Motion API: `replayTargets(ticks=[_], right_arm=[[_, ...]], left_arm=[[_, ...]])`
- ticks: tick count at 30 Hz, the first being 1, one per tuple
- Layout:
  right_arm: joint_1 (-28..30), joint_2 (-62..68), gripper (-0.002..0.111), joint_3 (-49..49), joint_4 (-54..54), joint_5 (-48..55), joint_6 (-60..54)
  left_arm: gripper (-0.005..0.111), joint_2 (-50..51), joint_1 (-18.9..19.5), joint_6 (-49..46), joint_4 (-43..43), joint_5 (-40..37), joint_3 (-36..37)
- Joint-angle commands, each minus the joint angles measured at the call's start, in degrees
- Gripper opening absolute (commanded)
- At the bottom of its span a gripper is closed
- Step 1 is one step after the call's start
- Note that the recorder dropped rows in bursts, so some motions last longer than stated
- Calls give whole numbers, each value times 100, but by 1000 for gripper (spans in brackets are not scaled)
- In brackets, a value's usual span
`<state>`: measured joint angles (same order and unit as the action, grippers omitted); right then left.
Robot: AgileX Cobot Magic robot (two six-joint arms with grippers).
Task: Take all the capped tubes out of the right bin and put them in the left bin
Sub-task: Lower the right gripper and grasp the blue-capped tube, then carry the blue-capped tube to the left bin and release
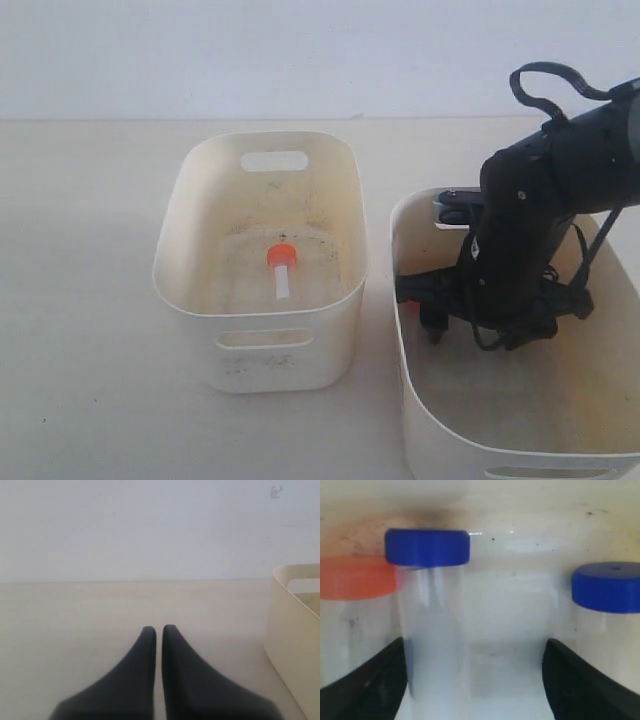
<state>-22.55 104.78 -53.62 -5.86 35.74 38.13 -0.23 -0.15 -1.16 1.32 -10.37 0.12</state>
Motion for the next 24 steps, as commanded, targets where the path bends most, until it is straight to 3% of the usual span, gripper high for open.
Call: replayTargets(ticks=[1,2,7,9,24], right_arm=[[5,125,59,4,30,1,-18],[5,149,48,4,30,1,-18],[5,175,18,4,30,110,-18],[5,153,0,4,-49,265,-35],[5,-1853,0,4,-542,747,-299]], left_arm=[[4,23,-41,24,19,38,-12],[4,23,-41,24,19,38,-12],[4,23,-41,24,19,38,-12],[4,23,-41,24,19,38,-12],[4,23,-41,24,19,38,-12]])
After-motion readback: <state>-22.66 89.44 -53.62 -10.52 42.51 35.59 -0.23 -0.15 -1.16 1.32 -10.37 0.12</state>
